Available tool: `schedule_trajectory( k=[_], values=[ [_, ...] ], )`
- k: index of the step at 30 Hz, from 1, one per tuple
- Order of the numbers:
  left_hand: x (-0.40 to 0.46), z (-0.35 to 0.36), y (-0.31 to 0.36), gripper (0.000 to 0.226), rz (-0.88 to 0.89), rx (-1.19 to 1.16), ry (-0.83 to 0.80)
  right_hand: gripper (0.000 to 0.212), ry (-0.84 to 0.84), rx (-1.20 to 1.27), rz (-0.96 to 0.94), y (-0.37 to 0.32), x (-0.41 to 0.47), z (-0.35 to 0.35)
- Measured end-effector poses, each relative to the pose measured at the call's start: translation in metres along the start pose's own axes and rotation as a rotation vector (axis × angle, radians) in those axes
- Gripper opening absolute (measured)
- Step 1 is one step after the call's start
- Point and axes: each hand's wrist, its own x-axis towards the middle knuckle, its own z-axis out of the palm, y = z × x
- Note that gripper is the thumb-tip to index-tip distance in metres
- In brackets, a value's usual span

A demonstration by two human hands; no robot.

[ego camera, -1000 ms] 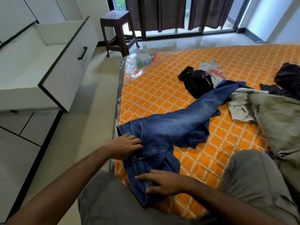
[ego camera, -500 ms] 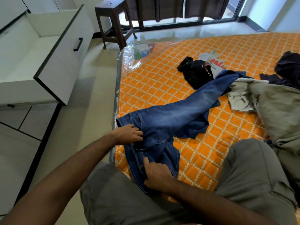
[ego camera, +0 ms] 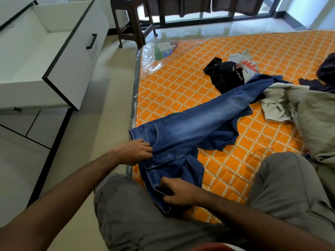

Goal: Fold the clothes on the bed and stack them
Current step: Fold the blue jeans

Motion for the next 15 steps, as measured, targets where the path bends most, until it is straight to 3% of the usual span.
schedule_trajectory(
  k=[5, 15],
  values=[
    [-0.006, 0.03, 0.01, 0.022, -0.109, -0.099, -0.064, 0.048, -0.101, 0.017, -0.035, 0.0, -0.002, 0.008],
    [-0.006, 0.034, 0.012, 0.028, -0.128, -0.073, -0.049, 0.074, -0.244, 0.002, -0.067, 0.004, -0.006, 0.0]
  ],
)
